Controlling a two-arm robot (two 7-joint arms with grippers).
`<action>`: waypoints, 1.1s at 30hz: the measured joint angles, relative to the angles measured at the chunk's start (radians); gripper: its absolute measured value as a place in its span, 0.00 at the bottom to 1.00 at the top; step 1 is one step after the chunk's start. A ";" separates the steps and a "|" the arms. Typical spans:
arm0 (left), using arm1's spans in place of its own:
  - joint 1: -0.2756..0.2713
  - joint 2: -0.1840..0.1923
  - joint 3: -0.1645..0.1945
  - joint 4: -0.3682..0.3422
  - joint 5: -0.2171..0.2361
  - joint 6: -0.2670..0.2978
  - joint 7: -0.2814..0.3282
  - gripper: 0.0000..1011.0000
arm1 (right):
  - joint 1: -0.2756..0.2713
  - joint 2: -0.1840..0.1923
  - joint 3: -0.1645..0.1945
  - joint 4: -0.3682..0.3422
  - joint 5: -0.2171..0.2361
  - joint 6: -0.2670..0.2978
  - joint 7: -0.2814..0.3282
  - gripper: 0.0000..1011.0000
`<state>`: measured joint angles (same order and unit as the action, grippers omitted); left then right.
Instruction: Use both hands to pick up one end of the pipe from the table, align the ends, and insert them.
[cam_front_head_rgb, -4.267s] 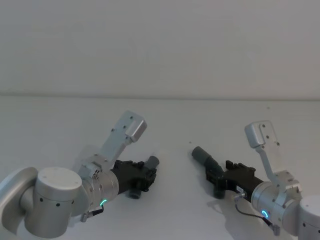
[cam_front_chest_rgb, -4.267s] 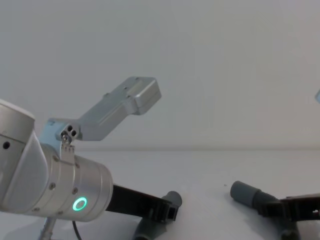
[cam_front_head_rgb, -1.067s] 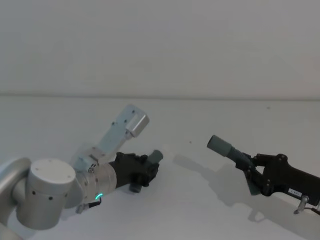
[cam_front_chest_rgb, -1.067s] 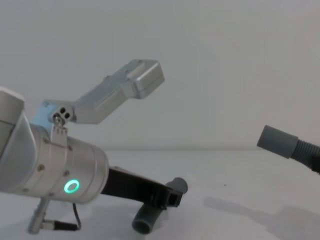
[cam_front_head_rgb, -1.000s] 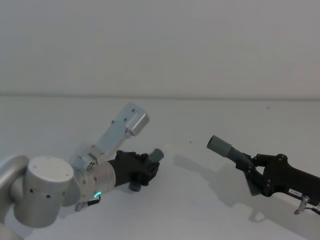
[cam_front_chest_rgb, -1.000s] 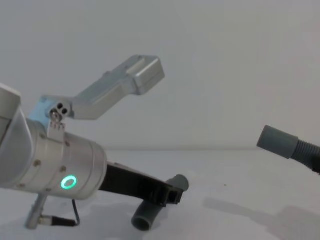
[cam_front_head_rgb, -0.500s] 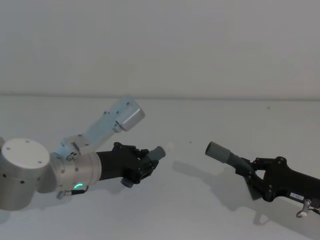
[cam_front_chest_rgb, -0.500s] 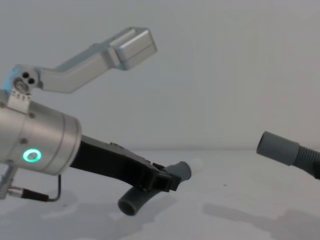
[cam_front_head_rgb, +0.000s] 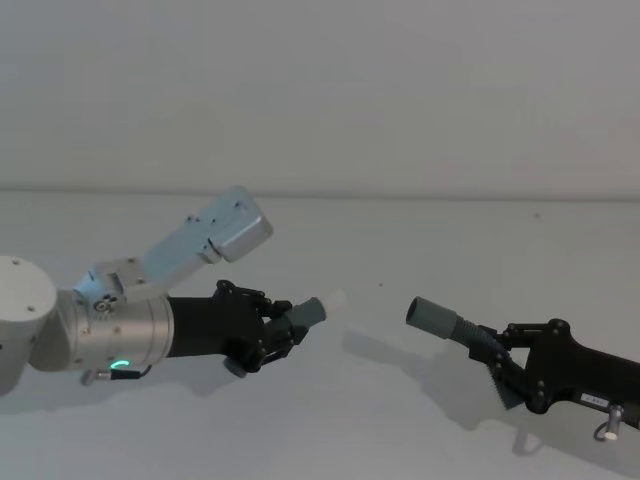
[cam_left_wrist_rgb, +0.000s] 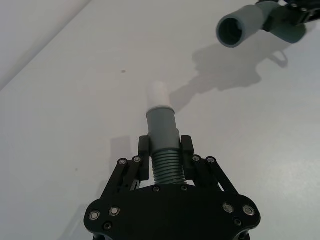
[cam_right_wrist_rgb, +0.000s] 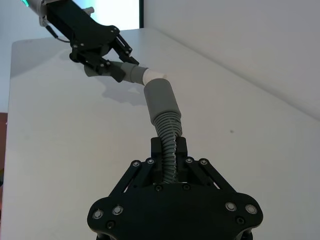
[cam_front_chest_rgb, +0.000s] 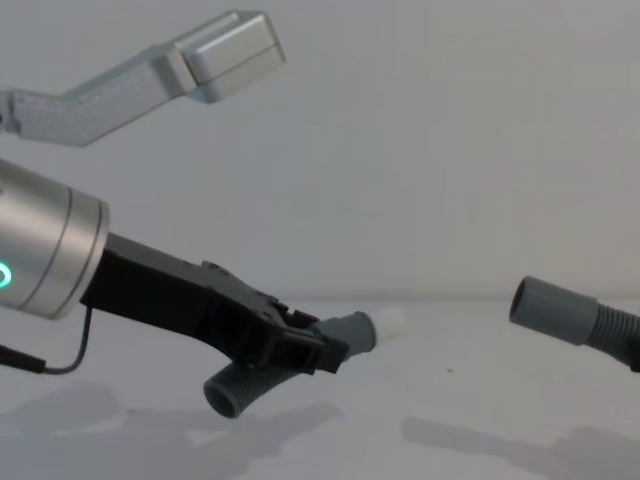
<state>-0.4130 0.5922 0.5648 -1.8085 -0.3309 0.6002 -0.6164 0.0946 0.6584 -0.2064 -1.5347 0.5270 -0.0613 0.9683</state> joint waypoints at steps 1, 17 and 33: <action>-0.002 0.003 0.001 -0.001 -0.001 -0.003 -0.005 0.35 | 0.002 0.000 -0.002 0.002 -0.001 -0.004 0.003 0.14; -0.068 0.048 0.046 0.014 -0.009 -0.064 -0.127 0.35 | 0.050 -0.001 -0.041 0.048 -0.019 -0.071 0.048 0.14; -0.156 0.066 0.108 0.050 -0.008 -0.090 -0.240 0.35 | 0.093 0.008 -0.089 0.089 -0.043 -0.111 0.093 0.13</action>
<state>-0.5691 0.6578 0.6725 -1.7585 -0.3388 0.5101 -0.8561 0.1877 0.6666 -0.2954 -1.4453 0.4844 -0.1725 1.0612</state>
